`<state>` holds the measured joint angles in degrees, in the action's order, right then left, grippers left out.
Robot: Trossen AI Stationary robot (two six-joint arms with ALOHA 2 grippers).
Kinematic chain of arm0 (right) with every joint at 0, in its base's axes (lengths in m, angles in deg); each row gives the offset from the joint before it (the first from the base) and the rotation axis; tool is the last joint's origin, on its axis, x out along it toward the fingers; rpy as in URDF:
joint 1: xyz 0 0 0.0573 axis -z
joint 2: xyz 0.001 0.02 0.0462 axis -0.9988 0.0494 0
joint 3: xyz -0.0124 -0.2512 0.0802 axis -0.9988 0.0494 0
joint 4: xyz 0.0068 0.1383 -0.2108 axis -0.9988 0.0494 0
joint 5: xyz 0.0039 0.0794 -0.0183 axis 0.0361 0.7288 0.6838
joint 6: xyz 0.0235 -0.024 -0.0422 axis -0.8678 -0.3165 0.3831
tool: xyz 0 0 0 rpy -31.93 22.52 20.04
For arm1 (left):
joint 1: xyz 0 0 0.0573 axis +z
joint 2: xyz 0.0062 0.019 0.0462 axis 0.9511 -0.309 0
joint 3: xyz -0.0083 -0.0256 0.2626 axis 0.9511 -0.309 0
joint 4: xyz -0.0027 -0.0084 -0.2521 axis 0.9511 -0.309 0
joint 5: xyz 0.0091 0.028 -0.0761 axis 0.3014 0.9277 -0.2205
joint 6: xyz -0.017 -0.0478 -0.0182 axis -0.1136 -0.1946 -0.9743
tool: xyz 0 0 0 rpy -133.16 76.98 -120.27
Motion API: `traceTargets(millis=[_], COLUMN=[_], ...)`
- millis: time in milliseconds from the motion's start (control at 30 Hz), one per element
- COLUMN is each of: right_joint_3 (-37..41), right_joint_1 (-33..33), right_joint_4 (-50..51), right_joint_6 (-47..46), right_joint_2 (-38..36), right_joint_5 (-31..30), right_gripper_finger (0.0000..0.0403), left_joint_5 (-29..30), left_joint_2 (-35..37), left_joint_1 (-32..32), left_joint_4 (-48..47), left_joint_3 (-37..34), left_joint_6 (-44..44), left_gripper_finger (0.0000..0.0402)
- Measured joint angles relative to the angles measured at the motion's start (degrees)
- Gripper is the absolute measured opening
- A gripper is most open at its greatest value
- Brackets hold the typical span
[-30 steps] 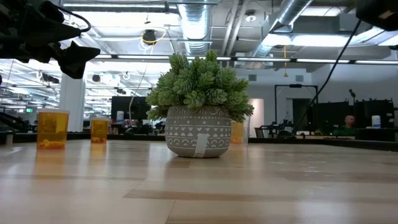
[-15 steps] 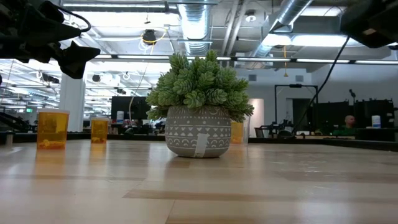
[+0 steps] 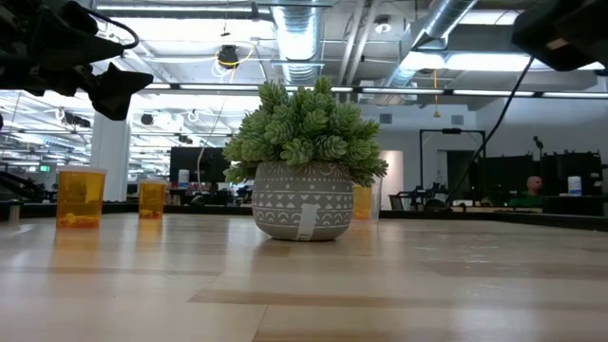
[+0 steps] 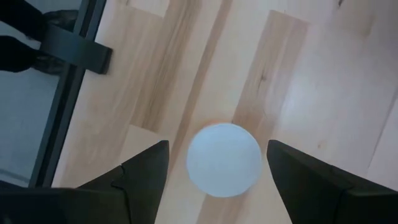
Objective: Pick and place pill bottles into a basket
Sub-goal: Put the orange pill bottle into the transparent bin
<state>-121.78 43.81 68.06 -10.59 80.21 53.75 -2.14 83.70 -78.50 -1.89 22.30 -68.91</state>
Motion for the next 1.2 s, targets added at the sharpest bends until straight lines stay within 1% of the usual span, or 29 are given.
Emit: traceTargets(millis=[167,367,600,700,900,1200], right_joint_3=[0.01,3.99,4.68,4.68,4.66,4.66], right_joint_1=[0.02,0.00,0.29,0.74,1.93,4.87], right_joint_4=[0.01,-1.88,-2.65,-3.20,-3.23,-3.22], right_joint_6=[0.33,-1.13,-1.31,-1.16,-0.95,0.85], right_joint_2=[0.00,-0.09,-0.09,-0.09,-0.09,-0.09], right_joint_5=[-0.02,0.72,0.13,0.13,0.15,0.22], right_gripper_finger=[0.0264,0.0264,0.0264,0.0252,0.0190,0.0194], left_joint_5=[0.00,0.00,0.00,0.00,0.00,0.00], left_joint_2=[0.01,0.01,0.00,0.01,0.01,0.01], left_joint_1=[0.00,0.00,0.00,0.00,0.00,0.00], left_joint_4=[0.00,0.00,-0.01,-0.01,0.00,0.00], left_joint_3=[-0.01,0.02,0.00,-0.01,0.01,0.01], left_joint_6=[0.00,0.00,0.00,0.00,0.00,0.00], left_gripper_finger=[0.0254,0.0254,0.0254,0.0254,0.0254,0.0254])
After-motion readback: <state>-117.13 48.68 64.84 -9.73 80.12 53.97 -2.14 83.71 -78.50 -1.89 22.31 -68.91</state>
